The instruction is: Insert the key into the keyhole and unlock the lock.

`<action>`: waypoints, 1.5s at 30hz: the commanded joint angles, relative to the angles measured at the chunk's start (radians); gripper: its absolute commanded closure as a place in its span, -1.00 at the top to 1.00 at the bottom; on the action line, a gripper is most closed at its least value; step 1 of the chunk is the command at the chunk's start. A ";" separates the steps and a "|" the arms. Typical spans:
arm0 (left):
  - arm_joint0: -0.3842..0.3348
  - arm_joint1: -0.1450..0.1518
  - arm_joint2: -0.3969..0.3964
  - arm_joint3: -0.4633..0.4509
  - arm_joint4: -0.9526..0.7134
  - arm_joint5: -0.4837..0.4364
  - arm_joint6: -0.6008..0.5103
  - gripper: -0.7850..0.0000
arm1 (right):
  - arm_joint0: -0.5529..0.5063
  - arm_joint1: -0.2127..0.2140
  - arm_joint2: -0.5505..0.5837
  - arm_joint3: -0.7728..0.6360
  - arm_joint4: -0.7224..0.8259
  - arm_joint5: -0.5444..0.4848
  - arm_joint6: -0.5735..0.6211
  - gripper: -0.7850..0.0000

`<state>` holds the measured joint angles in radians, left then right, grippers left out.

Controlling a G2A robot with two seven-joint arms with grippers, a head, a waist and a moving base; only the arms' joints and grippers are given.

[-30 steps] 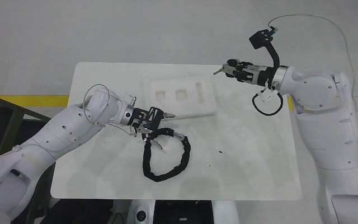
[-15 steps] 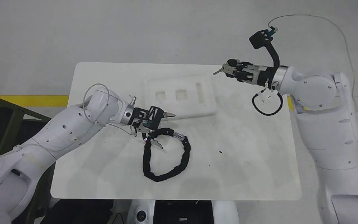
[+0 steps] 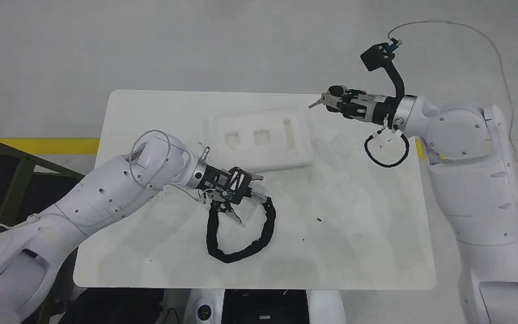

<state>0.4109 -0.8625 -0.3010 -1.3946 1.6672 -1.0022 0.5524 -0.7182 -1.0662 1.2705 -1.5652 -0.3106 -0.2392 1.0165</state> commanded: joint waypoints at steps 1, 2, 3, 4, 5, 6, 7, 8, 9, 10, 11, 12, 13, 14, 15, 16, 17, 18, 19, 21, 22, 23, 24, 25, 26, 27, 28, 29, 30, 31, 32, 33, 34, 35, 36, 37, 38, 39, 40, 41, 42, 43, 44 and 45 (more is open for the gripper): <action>0.002 -0.008 0.001 -0.002 0.010 0.003 -0.026 1.00 | 0.000 0.000 0.000 0.000 0.000 0.000 0.000 -1.00; 0.003 -0.011 0.001 -0.004 0.016 0.003 -0.039 1.00 | 0.000 0.000 0.000 0.000 0.000 0.000 0.000 -1.00; 0.005 -0.015 0.002 -0.006 0.019 0.001 -0.048 1.00 | 0.000 0.000 0.000 0.000 0.000 0.000 0.000 -1.00; 0.007 -0.018 0.002 -0.005 0.020 0.001 -0.054 1.00 | 0.000 0.000 0.000 0.000 0.000 0.000 0.000 -1.00; 0.011 -0.020 0.001 0.000 0.021 0.001 -0.061 1.00 | 0.000 0.000 0.000 0.000 0.000 0.000 0.000 -1.00; 0.013 -0.023 0.002 0.002 0.025 -0.001 -0.069 1.00 | 0.000 0.000 0.000 0.000 0.000 0.000 0.000 -1.00; 0.018 -0.026 0.003 0.007 0.025 -0.001 -0.073 1.00 | 0.000 0.000 0.000 0.000 0.000 0.000 0.000 -1.00; 0.022 -0.028 0.003 0.013 0.026 -0.001 -0.079 1.00 | 0.000 0.000 0.000 0.000 0.000 0.000 0.000 -1.00; 0.026 -0.031 0.003 0.019 0.027 -0.001 -0.087 1.00 | 0.000 0.000 0.000 0.000 0.000 0.000 0.000 -1.00; 0.030 -0.034 0.003 0.026 0.027 0.001 -0.094 1.00 | 0.000 0.000 0.000 0.000 0.000 0.000 0.000 -1.00; 0.032 -0.037 0.003 0.029 0.031 0.002 -0.105 1.00 | 0.000 0.000 0.000 0.000 0.000 0.000 0.000 -1.00; 0.036 -0.040 0.003 0.036 0.029 0.005 -0.113 1.00 | 0.000 0.000 0.000 0.000 0.000 0.000 0.000 -1.00; 0.040 -0.044 0.003 0.040 0.027 0.005 -0.118 1.00 | 0.000 0.000 0.000 0.000 0.000 0.000 0.000 -1.00; 0.041 -0.047 0.002 0.043 0.027 0.007 -0.126 0.99 | 0.000 0.000 0.000 0.000 0.000 0.000 0.000 -1.00; 0.043 -0.051 0.000 0.047 0.024 0.010 -0.131 0.98 | 0.000 0.000 0.000 0.000 0.000 0.000 0.000 -1.00; 0.045 -0.054 -0.001 0.050 0.022 0.011 -0.135 0.95 | 0.000 0.000 0.000 0.000 0.000 0.000 0.000 -1.00; 0.046 -0.057 -0.004 0.053 0.020 0.013 -0.140 0.94 | 0.000 0.000 0.000 0.000 0.000 0.000 0.000 -1.00; 0.048 -0.060 -0.006 0.056 0.018 0.016 -0.144 0.95 | 0.000 0.000 0.000 0.000 0.000 0.000 0.000 -1.00; 0.049 -0.063 -0.008 0.059 0.017 0.018 -0.149 0.93 | 0.000 0.000 0.000 0.000 0.000 0.000 0.000 -1.00; 0.051 -0.069 -0.013 0.066 0.015 0.023 -0.160 0.88 | 0.000 0.000 0.000 0.000 0.000 0.000 0.000 -1.00; 0.051 -0.071 -0.015 0.070 0.016 0.025 -0.166 0.82 | 0.000 0.000 0.000 0.000 0.000 0.000 0.000 -1.00; 0.052 -0.074 -0.017 0.074 0.018 0.026 -0.172 0.79 | 0.000 0.000 0.000 0.000 0.000 0.000 0.000 -1.00; 0.053 -0.076 -0.018 0.077 0.019 0.026 -0.176 0.77 | 0.000 0.000 0.000 0.000 0.000 0.000 0.000 -1.00; 0.054 -0.079 -0.020 0.080 0.021 0.027 -0.180 0.76 | 0.000 0.000 0.000 0.000 0.000 0.000 0.000 -1.00; 0.054 -0.081 -0.020 0.082 0.025 0.027 -0.184 0.78 | 0.000 0.000 0.000 0.000 0.000 0.000 0.000 -1.00; 0.055 -0.084 -0.022 0.084 0.027 0.027 -0.185 0.77 | 0.000 0.000 0.000 0.000 0.000 0.000 0.000 -1.00; 0.056 -0.086 -0.023 0.086 0.030 0.029 -0.186 0.72 | 0.000 0.000 0.000 0.000 0.000 0.000 0.000 -1.00; 0.056 -0.088 -0.023 0.087 0.035 0.029 -0.190 0.68 | 0.000 0.000 0.000 0.000 0.000 0.000 0.000 -1.00; 0.057 -0.091 -0.024 0.088 0.038 0.029 -0.190 0.67 | 0.000 0.000 0.000 0.000 0.000 0.000 0.000 -1.00; 0.058 -0.093 -0.025 0.091 0.040 0.031 -0.191 0.66 | 0.000 0.000 0.000 0.000 0.000 0.000 0.000 -1.00; 0.058 -0.096 -0.026 0.094 0.042 0.033 -0.191 0.64 | 0.000 0.000 0.000 0.000 0.000 0.000 0.000 -1.00; 0.059 -0.098 -0.028 0.096 0.045 0.035 -0.192 0.61 | 0.000 0.000 0.000 0.000 0.000 0.000 0.000 -1.00; 0.060 -0.101 -0.030 0.101 0.045 0.038 -0.193 0.55 | 0.000 0.000 0.000 0.000 0.000 0.000 0.000 -1.00; 0.061 -0.103 -0.032 0.103 0.044 0.041 -0.193 0.46 | 0.000 0.000 0.000 0.000 0.000 0.000 0.000 -1.00; 0.061 -0.105 -0.034 0.106 0.045 0.044 -0.195 0.39 | 0.000 0.000 0.000 0.000 0.000 0.000 0.000 -1.00; 0.063 -0.108 -0.036 0.108 0.045 0.049 -0.197 0.29 | 0.000 0.000 0.000 0.000 0.000 0.000 0.000 -1.00; 0.065 -0.110 -0.039 0.110 0.043 0.053 -0.198 0.24 | 0.000 0.000 0.000 0.000 0.000 0.000 0.000 -1.00; 0.067 -0.112 -0.041 0.112 0.043 0.055 -0.199 0.18 | 0.000 0.000 0.000 0.000 0.000 0.000 0.000 -1.00; 0.069 -0.114 -0.043 0.115 0.042 0.056 -0.202 0.08 | 0.000 0.000 0.000 0.000 0.000 0.000 0.000 -1.00; 0.071 -0.116 -0.045 0.119 0.040 0.058 -0.205 0.05 | 0.000 0.000 0.000 0.000 0.000 0.000 0.000 -1.00; 0.074 -0.117 -0.048 0.123 0.037 0.060 -0.208 -0.02 | 0.000 0.000 0.000 0.000 0.000 0.000 0.000 -1.00; 0.076 -0.119 -0.050 0.126 0.035 0.062 -0.212 -0.04 | 0.000 0.000 0.000 0.000 0.000 0.000 0.000 -1.00; 0.079 -0.120 -0.053 0.130 0.033 0.064 -0.215 -0.07 | 0.000 0.000 0.000 0.000 0.000 0.000 0.000 -1.00; 0.081 -0.122 -0.056 0.133 0.031 0.064 -0.218 -0.09 | 0.000 0.000 0.000 0.000 0.000 0.000 0.000 -1.00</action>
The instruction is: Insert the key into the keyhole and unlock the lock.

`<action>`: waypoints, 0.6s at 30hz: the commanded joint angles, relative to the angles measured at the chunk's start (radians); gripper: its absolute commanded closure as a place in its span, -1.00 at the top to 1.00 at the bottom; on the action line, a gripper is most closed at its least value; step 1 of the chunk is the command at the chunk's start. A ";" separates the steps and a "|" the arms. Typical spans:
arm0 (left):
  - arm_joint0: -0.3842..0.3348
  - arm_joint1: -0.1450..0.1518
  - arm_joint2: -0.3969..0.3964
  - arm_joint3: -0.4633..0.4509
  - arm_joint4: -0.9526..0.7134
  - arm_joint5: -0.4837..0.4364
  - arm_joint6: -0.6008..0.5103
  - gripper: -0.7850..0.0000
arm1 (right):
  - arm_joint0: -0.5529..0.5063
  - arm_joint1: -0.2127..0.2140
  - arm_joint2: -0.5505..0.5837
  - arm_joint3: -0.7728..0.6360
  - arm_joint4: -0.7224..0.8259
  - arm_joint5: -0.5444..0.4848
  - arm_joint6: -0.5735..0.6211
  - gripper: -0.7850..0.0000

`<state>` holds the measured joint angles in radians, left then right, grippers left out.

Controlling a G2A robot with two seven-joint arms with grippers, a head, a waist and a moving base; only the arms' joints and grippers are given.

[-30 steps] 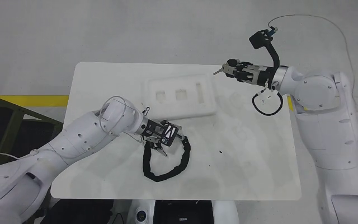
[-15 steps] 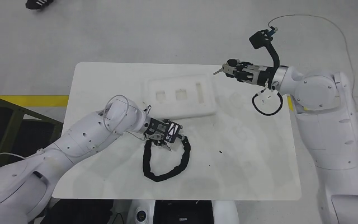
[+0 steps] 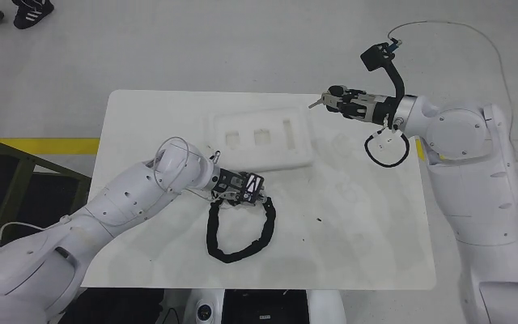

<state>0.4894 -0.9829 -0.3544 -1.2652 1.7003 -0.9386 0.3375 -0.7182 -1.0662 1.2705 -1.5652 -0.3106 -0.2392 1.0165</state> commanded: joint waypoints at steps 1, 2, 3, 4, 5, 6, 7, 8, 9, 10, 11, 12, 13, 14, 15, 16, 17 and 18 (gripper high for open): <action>0.004 -0.002 -0.006 0.005 -0.003 0.001 -0.006 -0.13 | 0.000 0.000 0.000 0.000 0.000 0.000 0.000 -1.00; 0.006 -0.003 -0.010 0.008 -0.006 0.002 -0.008 -0.16 | 0.000 0.000 0.000 0.000 0.000 0.000 0.000 -1.00; 0.008 -0.004 -0.013 0.011 -0.008 0.002 -0.010 -0.17 | 0.000 0.000 0.000 0.000 0.000 0.000 0.000 -1.00; 0.010 -0.005 -0.017 0.012 -0.009 0.004 -0.013 -0.21 | 0.000 0.000 0.000 0.000 0.000 0.000 0.000 -1.00; 0.012 -0.006 -0.020 0.013 -0.012 0.004 -0.014 -0.29 | 0.000 0.000 0.000 0.000 0.000 0.000 0.000 -1.00; 0.014 -0.006 -0.025 0.015 -0.017 0.006 -0.013 -0.37 | 0.000 0.000 0.000 0.000 0.000 0.000 0.000 -1.00; 0.016 -0.007 -0.030 0.017 -0.020 0.008 -0.012 -0.47 | 0.000 0.000 0.000 0.000 0.000 0.000 0.000 -1.00; 0.019 -0.007 -0.034 0.018 -0.024 0.008 -0.012 -0.55 | 0.000 0.000 0.000 0.000 0.000 0.000 0.000 -1.00; 0.021 -0.007 -0.039 0.019 -0.029 0.008 -0.011 -0.73 | 0.000 0.000 0.000 0.000 0.000 0.000 0.000 -1.00; 0.022 -0.008 -0.042 0.019 -0.032 0.005 -0.011 -1.00 | 0.000 0.000 0.000 0.000 0.000 0.000 0.000 -1.00; 0.025 -0.008 -0.046 0.019 -0.035 0.005 -0.010 -1.00 | 0.000 0.000 0.000 0.000 0.000 0.000 0.000 -1.00; 0.028 -0.008 -0.051 0.021 -0.040 0.005 -0.006 -1.00 | 0.000 0.000 0.000 0.000 0.000 0.000 0.000 -1.00; 0.029 -0.009 -0.055 0.022 -0.041 0.005 -0.007 -1.00 | 0.000 0.000 0.000 0.000 0.000 0.000 0.000 -1.00; 0.031 -0.009 -0.058 0.022 -0.040 0.003 -0.008 -1.00 | 0.000 0.000 0.000 0.000 0.000 0.000 0.000 -1.00; 0.035 -0.008 -0.064 0.026 -0.049 0.004 -0.004 -1.00 | 0.000 0.000 0.000 0.000 0.000 0.000 0.000 -1.00; 0.039 -0.007 -0.070 0.029 -0.057 0.005 -0.001 -1.00 | 0.000 0.000 0.000 0.000 0.000 0.000 0.000 -1.00; 0.041 -0.006 -0.076 0.029 -0.057 0.004 -0.002 -1.00 | 0.000 0.000 0.000 0.000 0.000 0.000 0.000 -1.00; 0.047 -0.004 -0.084 0.031 -0.069 0.005 0.006 -1.00 | 0.000 0.000 0.000 0.000 0.000 0.000 0.000 -1.00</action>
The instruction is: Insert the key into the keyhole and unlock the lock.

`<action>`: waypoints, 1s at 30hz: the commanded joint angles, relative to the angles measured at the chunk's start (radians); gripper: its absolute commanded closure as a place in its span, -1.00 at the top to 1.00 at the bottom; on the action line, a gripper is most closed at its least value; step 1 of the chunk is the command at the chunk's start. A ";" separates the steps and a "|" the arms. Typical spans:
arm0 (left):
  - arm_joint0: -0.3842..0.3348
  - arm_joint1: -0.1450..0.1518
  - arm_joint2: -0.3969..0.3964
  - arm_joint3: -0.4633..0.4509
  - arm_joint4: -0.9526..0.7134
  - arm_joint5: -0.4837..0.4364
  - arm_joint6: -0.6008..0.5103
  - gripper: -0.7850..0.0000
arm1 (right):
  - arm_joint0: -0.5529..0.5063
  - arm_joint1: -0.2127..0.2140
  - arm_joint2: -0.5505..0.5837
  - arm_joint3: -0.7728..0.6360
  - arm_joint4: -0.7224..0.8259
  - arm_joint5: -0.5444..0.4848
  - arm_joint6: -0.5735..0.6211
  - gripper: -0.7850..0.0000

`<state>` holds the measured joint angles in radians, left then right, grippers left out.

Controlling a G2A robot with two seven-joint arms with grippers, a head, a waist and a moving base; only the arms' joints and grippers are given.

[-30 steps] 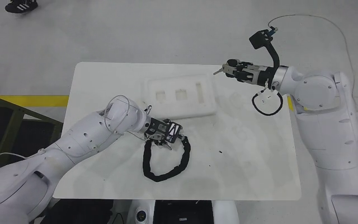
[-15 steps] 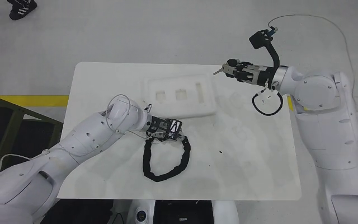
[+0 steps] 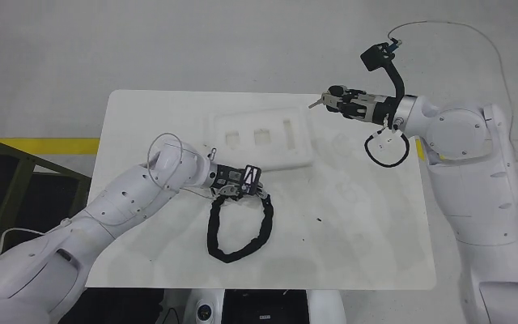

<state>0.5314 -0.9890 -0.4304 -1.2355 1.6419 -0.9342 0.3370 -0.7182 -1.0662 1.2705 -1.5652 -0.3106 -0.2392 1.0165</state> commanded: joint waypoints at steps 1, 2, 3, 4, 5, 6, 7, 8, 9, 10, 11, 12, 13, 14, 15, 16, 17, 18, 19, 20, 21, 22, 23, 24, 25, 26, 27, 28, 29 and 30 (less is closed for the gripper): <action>0.012 0.005 -0.021 0.008 -0.030 0.005 0.016 -1.00 | -0.007 0.000 -0.001 -0.003 -0.001 0.000 -0.012 -1.00; 0.018 0.009 -0.033 0.010 -0.039 0.010 0.017 -1.00 | -0.015 0.000 -0.002 -0.009 -0.005 0.001 -0.023 -1.00; 0.027 0.014 -0.046 0.012 -0.053 0.012 0.023 -1.00 | -0.020 0.001 -0.003 -0.014 -0.006 0.003 -0.025 -1.00; 0.036 0.020 -0.063 0.017 -0.072 0.019 0.030 -1.00 | -0.023 0.002 -0.005 -0.018 -0.005 0.004 -0.021 -1.00; 0.048 0.026 -0.079 0.019 -0.088 0.024 0.035 -1.00 | -0.024 0.003 -0.006 -0.020 -0.006 0.005 -0.015 -1.00; 0.061 0.033 -0.097 0.021 -0.107 0.030 0.042 -1.00 | -0.024 0.003 -0.009 -0.022 -0.006 0.007 -0.009 -1.00; 0.075 0.041 -0.116 0.024 -0.128 0.037 0.047 -1.00 | -0.023 0.004 -0.011 -0.024 -0.003 0.011 -0.003 -1.00; 0.090 0.049 -0.134 0.022 -0.147 0.041 0.050 -1.00 | -0.021 0.004 -0.014 -0.028 0.002 0.014 0.004 -1.00; 0.105 0.057 -0.155 0.018 -0.165 0.051 0.054 -1.00 | -0.019 0.004 -0.019 -0.032 0.004 0.015 0.016 -1.00; 0.120 0.064 -0.173 0.009 -0.179 0.057 0.058 -1.00 | -0.016 0.004 -0.022 -0.034 0.009 0.019 0.022 -1.00; 0.138 0.072 -0.193 0.002 -0.198 0.068 0.065 -1.00 | -0.013 0.004 -0.026 -0.037 0.018 0.024 0.029 -1.00; 0.155 0.080 -0.212 -0.008 -0.211 0.079 0.067 -1.00 | -0.010 0.004 -0.031 -0.040 0.026 0.030 0.039 -1.00; 0.175 0.087 -0.231 -0.018 -0.231 0.092 0.075 -1.00 | -0.007 0.004 -0.036 -0.045 0.031 0.036 0.044 -1.00; 0.199 0.093 -0.252 -0.025 -0.268 0.107 0.094 -1.00 | -0.005 0.003 -0.047 -0.052 0.039 0.042 0.057 -1.00; 0.222 0.099 -0.269 -0.035 -0.291 0.119 0.104 -1.00 | -0.002 0.002 -0.057 -0.060 0.049 0.051 0.067 -1.00; 0.241 0.104 -0.285 -0.047 -0.305 0.133 0.110 -1.00 | 0.000 0.000 -0.069 -0.068 0.063 0.059 0.078 -1.00; 0.261 0.108 -0.299 -0.058 -0.320 0.144 0.117 -1.00 | 0.004 -0.002 -0.081 -0.075 0.073 0.068 0.087 -1.00; 0.282 0.112 -0.312 -0.068 -0.334 0.157 0.126 -1.00 | 0.006 -0.004 -0.093 -0.083 0.088 0.078 0.092 -1.00; 0.302 0.116 -0.325 -0.079 -0.352 0.170 0.142 -1.00 | 0.008 -0.006 -0.106 -0.092 0.102 0.085 0.097 -1.00; 0.319 0.118 -0.336 -0.088 -0.362 0.181 0.153 -1.00 | 0.010 -0.007 -0.114 -0.094 0.111 0.093 0.098 -1.00; 0.334 0.121 -0.346 -0.097 -0.365 0.192 0.162 -1.00 | 0.011 -0.009 -0.123 -0.098 0.124 0.099 0.101 -1.00; 0.349 0.123 -0.354 -0.107 -0.367 0.203 0.176 -1.00 | 0.011 -0.010 -0.132 -0.104 0.137 0.105 0.101 -1.00; 0.364 0.124 -0.362 -0.114 -0.370 0.213 0.194 -1.00 | 0.009 -0.012 -0.140 -0.110 0.148 0.114 0.098 -1.00; 0.377 0.125 -0.369 -0.120 -0.372 0.225 0.214 -1.00 | 0.007 -0.013 -0.148 -0.116 0.157 0.123 0.094 -1.00; 0.388 0.125 -0.374 -0.125 -0.367 0.235 0.230 -1.00 | 0.005 -0.015 -0.153 -0.122 0.164 0.132 0.089 -1.00; 0.397 0.125 -0.378 -0.131 -0.358 0.243 0.252 -1.00 | 0.001 -0.015 -0.159 -0.131 0.170 0.141 0.084 -1.00; 0.404 0.125 -0.382 -0.134 -0.346 0.250 0.272 -1.00 | -0.002 -0.016 -0.161 -0.139 0.172 0.150 0.078 -1.00; 0.411 0.125 -0.385 -0.133 -0.338 0.258 0.292 -1.00 | -0.006 -0.016 -0.160 -0.146 0.178 0.160 0.072 -1.00; 0.416 0.124 -0.388 -0.128 -0.332 0.257 0.306 -1.00 | -0.011 -0.015 -0.159 -0.155 0.186 0.165 0.071 -1.00; 0.416 0.124 -0.393 -0.126 -0.320 0.264 0.324 -1.00 | -0.015 -0.014 -0.157 -0.162 0.188 0.170 0.071 -1.00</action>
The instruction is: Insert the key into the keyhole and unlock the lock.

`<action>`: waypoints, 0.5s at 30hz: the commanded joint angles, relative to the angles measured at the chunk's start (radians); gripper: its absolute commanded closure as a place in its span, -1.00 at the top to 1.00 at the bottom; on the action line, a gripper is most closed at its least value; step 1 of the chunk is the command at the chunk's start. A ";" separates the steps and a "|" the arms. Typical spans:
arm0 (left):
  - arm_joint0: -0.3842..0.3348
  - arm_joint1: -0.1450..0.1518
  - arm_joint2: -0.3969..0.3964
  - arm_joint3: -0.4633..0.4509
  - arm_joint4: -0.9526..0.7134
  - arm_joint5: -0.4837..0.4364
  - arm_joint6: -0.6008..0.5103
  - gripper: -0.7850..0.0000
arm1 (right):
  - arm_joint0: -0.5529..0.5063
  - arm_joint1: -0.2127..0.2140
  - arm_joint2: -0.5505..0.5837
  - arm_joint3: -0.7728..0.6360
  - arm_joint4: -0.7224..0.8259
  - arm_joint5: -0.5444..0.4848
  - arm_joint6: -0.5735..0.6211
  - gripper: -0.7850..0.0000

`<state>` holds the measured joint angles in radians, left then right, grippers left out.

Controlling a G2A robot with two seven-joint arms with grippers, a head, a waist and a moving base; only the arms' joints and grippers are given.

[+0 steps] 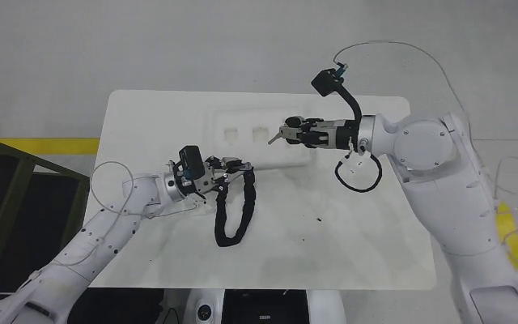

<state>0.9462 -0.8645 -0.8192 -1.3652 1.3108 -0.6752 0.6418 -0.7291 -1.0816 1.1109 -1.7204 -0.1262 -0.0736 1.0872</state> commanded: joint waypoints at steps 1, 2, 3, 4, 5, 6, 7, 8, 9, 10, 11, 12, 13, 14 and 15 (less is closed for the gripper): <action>0.002 -0.002 -0.010 0.006 0.013 0.010 0.046 -1.00 | -0.007 0.002 0.005 -0.016 0.005 0.008 0.003 -1.00; 0.003 -0.003 -0.013 0.011 0.017 0.011 0.067 -1.00 | -0.010 0.003 0.008 -0.022 0.006 0.010 0.005 -1.00; 0.000 -0.006 -0.015 0.015 0.019 0.012 0.090 -1.00 | -0.013 0.004 0.010 -0.027 0.008 0.011 0.007 -1.00; -0.004 -0.009 -0.015 0.022 0.023 0.012 0.108 -1.00 | -0.016 0.005 0.011 -0.033 0.010 0.014 0.006 -1.00; -0.009 -0.012 -0.014 0.029 0.028 0.013 0.123 -1.00 | -0.019 0.005 0.011 -0.041 0.012 0.020 0.005 -1.00; -0.014 -0.016 -0.012 0.039 0.028 0.015 0.137 -1.00 | -0.026 0.005 0.010 -0.050 0.014 0.032 0.000 -1.00; -0.019 -0.021 -0.009 0.049 0.028 0.018 0.146 -1.00 | -0.034 0.006 0.010 -0.061 0.014 0.046 -0.007 -1.00; -0.025 -0.026 -0.005 0.058 0.029 0.021 0.153 -1.00 | -0.045 0.006 0.008 -0.074 0.013 0.060 -0.016 -1.00; -0.029 -0.032 0.000 0.069 0.022 0.024 0.163 -1.00 | -0.058 0.006 0.007 -0.088 0.010 0.076 -0.028 -1.00; -0.035 -0.038 0.006 0.079 0.020 0.027 0.168 -1.00 | -0.072 0.007 0.007 -0.102 0.005 0.089 -0.039 -1.00; -0.041 -0.044 0.012 0.088 0.018 0.032 0.173 -1.00 | -0.086 0.008 0.009 -0.117 -0.007 0.105 -0.056 -1.00; -0.046 -0.050 0.019 0.095 0.018 0.035 0.176 -1.00 | -0.100 0.009 0.011 -0.133 -0.020 0.118 -0.075 -1.00; -0.052 -0.057 0.027 0.101 0.019 0.039 0.180 -1.00 | -0.114 0.010 0.013 -0.149 -0.034 0.132 -0.094 -1.00; -0.056 -0.063 0.035 0.108 0.017 0.041 0.186 -1.00 | -0.128 0.011 0.016 -0.163 -0.049 0.145 -0.115 -1.00; -0.060 -0.069 0.041 0.115 0.014 0.044 0.192 -1.00 | -0.140 0.012 0.017 -0.177 -0.064 0.157 -0.132 -1.00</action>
<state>0.8904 -0.9274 -0.7855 -1.2575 1.3278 -0.6343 0.8271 -0.8567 -1.0703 1.1265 -1.8836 -0.1750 0.0709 0.9739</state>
